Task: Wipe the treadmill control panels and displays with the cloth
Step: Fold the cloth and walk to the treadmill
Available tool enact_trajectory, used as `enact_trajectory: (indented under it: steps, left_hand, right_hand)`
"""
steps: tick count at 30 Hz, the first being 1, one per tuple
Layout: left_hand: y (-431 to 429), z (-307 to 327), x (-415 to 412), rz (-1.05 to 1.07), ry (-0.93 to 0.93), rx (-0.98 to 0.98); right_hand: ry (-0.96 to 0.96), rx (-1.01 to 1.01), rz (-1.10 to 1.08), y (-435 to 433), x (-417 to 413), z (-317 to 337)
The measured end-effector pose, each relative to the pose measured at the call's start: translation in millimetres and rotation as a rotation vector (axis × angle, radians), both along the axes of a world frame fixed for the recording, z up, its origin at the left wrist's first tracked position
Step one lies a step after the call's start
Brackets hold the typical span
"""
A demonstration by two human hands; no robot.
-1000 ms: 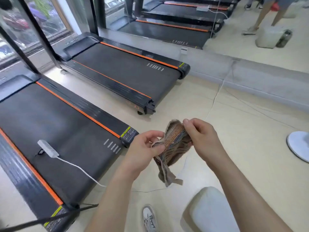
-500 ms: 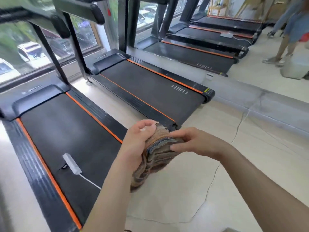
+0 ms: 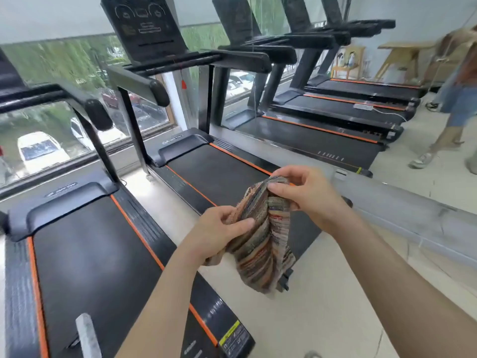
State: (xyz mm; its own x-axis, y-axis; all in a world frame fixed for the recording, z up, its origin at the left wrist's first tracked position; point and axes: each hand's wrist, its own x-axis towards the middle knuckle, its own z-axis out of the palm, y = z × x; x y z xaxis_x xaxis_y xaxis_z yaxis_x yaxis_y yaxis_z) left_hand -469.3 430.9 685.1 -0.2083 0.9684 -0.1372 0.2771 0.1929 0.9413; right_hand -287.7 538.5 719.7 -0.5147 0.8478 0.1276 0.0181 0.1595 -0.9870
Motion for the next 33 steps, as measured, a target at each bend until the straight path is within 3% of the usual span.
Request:
enact_trajectory:
  steps: [2,5,8,11,17,19,22,24,26,30,33]
  left_hand:
    - [45.4,3.9,-0.2,0.061,-0.030,0.009]
    - [112.1,20.5,0.9,0.178,-0.300,0.184]
    - [169.8,50.9,-2.5,0.179,-0.480,0.342]
    - [212.8,73.4,-15.9,0.246,-0.525,0.367]
    - [294.1,84.8,-80.9,0.302,-0.546,0.349]
    - [320.5,87.0,-110.0,0.283,-0.448,0.381]
    - [360.9,90.8,-165.6,0.331,-0.303,0.413]
    - [386.7,90.6,-208.8,0.343,-0.278,0.423]
    - [417.1,94.0,-253.2,0.327,-0.299,0.430]
    - [469.9,112.6,-323.9,0.349,-0.498,0.450]
    - [502.4,124.8,-363.3,0.293,-0.677,0.485]
  right_hand:
    - [0.161,-0.157,-0.055,57.0,-6.6,4.9]
    - [0.327,-0.381,-0.078,133.5,-16.1,8.6]
    - [0.287,-0.427,-0.037,194.2,-31.1,12.6]
    - [0.233,-0.438,0.018,240.7,-51.2,14.0]
    - [0.321,-0.427,0.181,320.3,-107.8,19.6]
    - [0.349,-0.365,0.308,343.8,-134.0,29.6]
    - [0.156,-0.085,0.346,381.2,-190.0,46.1]
    - [0.050,0.069,0.309,407.5,-238.3,51.2]
    - [0.018,0.099,0.336,434.8,-290.3,52.5]
    - [0.114,-0.252,0.474,478.4,-376.4,56.4]
    - [0.120,-0.353,0.596,497.1,-422.3,67.4]
